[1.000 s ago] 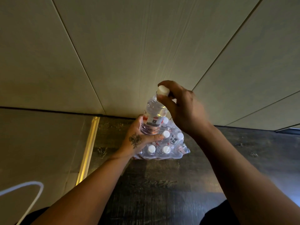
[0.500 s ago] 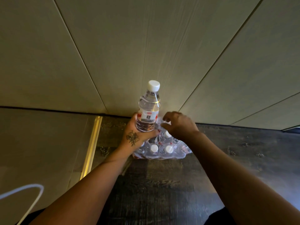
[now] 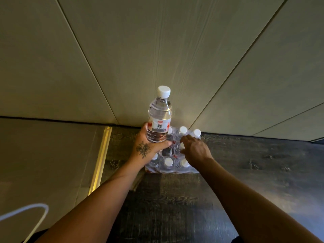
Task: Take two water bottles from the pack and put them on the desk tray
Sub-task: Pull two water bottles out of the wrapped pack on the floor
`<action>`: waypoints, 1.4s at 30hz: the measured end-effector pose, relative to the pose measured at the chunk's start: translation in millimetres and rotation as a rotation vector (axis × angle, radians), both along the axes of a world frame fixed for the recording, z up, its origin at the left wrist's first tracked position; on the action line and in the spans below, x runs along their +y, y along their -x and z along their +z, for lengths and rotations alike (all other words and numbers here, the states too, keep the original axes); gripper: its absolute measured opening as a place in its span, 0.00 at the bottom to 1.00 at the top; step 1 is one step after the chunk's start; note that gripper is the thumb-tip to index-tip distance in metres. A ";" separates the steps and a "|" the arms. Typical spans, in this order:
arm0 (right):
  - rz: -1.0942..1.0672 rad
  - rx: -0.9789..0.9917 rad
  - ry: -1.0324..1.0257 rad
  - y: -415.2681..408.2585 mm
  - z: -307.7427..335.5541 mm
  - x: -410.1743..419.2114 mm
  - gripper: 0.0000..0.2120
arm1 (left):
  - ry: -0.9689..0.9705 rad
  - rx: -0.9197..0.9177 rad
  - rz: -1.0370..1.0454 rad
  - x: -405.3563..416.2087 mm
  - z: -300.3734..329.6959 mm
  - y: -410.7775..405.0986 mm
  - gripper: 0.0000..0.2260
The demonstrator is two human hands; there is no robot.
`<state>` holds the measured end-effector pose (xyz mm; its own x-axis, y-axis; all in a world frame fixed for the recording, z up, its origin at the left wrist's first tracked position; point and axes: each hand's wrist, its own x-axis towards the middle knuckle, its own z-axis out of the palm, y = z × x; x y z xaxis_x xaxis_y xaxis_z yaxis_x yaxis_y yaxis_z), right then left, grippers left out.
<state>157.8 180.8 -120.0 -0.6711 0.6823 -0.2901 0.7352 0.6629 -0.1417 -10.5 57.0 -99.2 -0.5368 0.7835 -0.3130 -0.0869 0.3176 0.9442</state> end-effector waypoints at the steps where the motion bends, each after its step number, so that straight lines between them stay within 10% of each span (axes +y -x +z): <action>1: -0.007 0.008 0.006 0.5 3.0 1.7 0.19 | -0.002 -0.002 -0.002 0.2 0.7 0.2 0.29; 20: -0.179 0.376 -0.037 8.4 194.2 57.9 0.15 | 0.002 0.009 0.052 -0.4 -3.3 3.5 0.31; 42: -0.207 0.485 -0.076 14.5 162.3 73.0 0.14 | 0.000 -0.013 0.040 8.2 -14.3 5.9 0.33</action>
<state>143.3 253.8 42.3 -0.5647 0.8218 0.0751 0.7140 0.5322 -0.4549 -16.4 65.1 -113.6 -0.5637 0.7612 -0.3207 -0.1123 0.3140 0.9427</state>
